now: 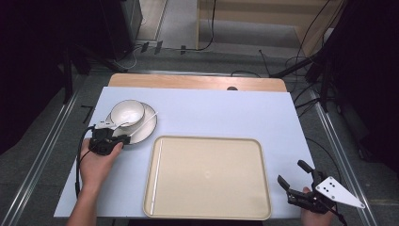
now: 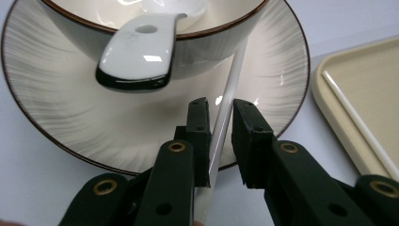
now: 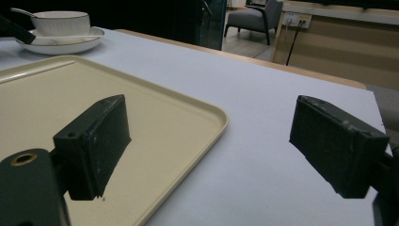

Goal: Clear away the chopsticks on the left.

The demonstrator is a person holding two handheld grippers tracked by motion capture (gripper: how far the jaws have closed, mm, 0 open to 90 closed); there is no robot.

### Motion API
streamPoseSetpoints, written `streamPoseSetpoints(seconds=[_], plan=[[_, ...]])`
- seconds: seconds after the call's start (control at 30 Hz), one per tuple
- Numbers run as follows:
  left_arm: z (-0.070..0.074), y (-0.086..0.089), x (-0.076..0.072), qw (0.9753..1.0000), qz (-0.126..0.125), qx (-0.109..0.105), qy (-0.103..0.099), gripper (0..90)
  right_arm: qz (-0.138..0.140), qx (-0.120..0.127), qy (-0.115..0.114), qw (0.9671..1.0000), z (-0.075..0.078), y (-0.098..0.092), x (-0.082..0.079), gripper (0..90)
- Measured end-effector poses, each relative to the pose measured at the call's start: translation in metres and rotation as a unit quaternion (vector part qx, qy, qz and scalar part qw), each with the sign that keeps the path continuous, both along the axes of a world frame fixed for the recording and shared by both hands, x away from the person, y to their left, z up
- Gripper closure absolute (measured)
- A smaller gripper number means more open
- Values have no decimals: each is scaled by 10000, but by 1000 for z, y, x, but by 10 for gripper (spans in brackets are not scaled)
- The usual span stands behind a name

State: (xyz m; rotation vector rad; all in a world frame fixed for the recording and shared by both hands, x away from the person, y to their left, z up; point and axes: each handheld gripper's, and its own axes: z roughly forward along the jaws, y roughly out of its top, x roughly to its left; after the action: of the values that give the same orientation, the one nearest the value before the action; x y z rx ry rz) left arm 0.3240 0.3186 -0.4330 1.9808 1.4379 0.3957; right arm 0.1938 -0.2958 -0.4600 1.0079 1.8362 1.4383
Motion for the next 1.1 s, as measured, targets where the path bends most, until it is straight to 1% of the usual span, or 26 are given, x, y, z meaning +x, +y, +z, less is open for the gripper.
streamPoseSetpoints(seconds=[0.07, 0.1, 0.17, 0.2, 0.43, 0.47, 0.6, 0.67, 0.77, 0.83, 0.93, 0.97, 1.0, 1.1], plan=[[0, -1, 0, 9999, -81, -93, 40, 808, 11, -20, 2, 10000, 0, 0, 0, 130], [0, -1, 1, 9997, -127, -179, 55, 820, 7, -16, 6, 10000, 0, 0, 0, 130], [-1, -2, 1, 9996, -155, -231, 62, 847, 2, 7, 5, 10000, 0, 0, 0, 131], [0, -3, 1, 9996, -152, -222, 62, 852, 4, -13, -14, 10000, 1, -1, 0, 131], [3, -3, -3, 9992, -207, -334, 22, 856, 15, -1, -21, 10000, 1, -1, 0, 130], [5, -5, -4, 9989, -238, -397, 3, 856, 5, 9, -19, 10000, 1, -1, 0, 131], [11, -12, -8, 9981, -311, -521, -73, 856, 15, -4, -19, 10000, 1, -1, 0, 130], [14, -16, -11, 9976, -269, -636, -67, 856, 27, -21, -33, 10000, 1, -1, 0, 130], [18, -23, -14, 9975, -339, -623, -49, 856, 16, -7, -31, 10000, 1, -1, 0, 130], [19, -28, -17, 9971, -367, -668, -37, 856, 9, -7, -35, 10000, 1, -1, 0, 130], [20, -36, -20, 9968, -432, -672, -28, 856, 14, -1, -43, 10000, 2, -1, -1, 130], [20, -39, -22, 9969, -452, -644, -31, 856, 13, 4, -43, 10000, 2, -1, -1, 131], [21, -41, -23, 9967, -499, -633, -4, 856, 27, -4, -53, 10000, 2, -1, -1, 130], [23, -47, -29, 9964, -533, -659, 11, 856, 62, 3, -49, 10000, 2, 1, -1, 130]])
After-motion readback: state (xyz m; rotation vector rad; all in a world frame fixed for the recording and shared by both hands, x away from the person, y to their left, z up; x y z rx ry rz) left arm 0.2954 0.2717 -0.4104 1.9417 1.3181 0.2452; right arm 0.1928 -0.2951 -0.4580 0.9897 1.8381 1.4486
